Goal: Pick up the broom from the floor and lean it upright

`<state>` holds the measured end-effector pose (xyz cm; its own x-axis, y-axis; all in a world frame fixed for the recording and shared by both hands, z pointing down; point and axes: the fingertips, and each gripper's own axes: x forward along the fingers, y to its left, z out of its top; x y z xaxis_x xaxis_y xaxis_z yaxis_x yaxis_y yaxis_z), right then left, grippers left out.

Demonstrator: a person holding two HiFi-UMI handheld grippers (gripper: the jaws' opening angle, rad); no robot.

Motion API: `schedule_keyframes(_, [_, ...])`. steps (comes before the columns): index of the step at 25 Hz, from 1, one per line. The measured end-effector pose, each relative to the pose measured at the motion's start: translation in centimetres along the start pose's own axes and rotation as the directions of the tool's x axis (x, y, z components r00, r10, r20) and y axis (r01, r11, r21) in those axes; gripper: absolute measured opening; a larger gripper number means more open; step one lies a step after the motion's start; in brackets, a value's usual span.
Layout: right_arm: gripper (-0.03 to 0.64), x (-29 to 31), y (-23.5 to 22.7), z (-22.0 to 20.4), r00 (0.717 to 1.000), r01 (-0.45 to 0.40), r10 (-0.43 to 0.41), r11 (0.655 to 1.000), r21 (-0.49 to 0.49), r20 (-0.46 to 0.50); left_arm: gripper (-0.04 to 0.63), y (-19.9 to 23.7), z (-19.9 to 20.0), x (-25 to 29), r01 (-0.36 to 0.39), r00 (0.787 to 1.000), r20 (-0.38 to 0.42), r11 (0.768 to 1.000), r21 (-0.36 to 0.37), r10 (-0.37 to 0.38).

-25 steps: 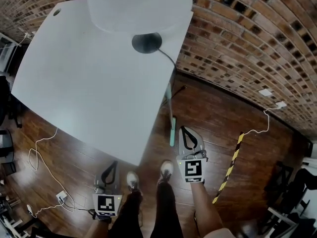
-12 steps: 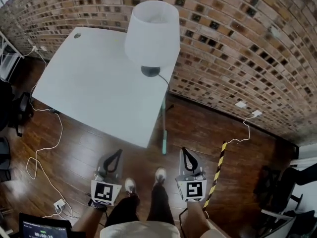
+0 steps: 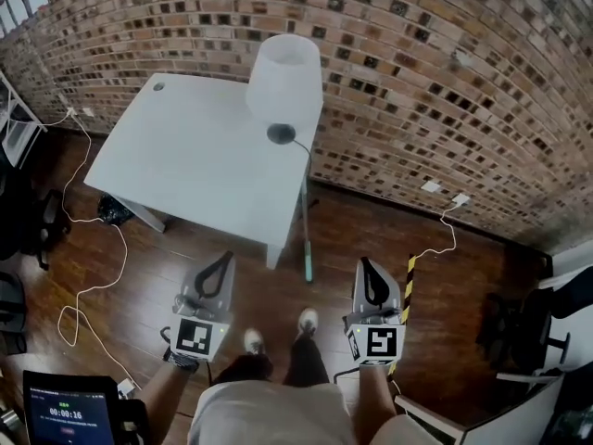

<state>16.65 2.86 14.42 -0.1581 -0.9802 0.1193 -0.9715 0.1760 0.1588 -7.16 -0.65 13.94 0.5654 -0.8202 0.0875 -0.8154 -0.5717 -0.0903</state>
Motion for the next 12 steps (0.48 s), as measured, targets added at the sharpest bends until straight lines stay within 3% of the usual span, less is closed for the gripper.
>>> schedule_keyframes(7, [0.014,-3.2,1.3,2.0,1.0,-0.007,0.008,1.0,-0.019,0.024,-0.005,-0.5,2.8,-1.5,-0.008,0.998,0.064,1.0,0.004,0.007])
schedule_keyframes(12, [0.014,-4.5,0.9,3.0,0.999,-0.021,0.021,1.0,0.001,0.037,-0.005,-1.3,4.3,-2.1,-0.03,0.997,0.069,0.999,0.018,0.028])
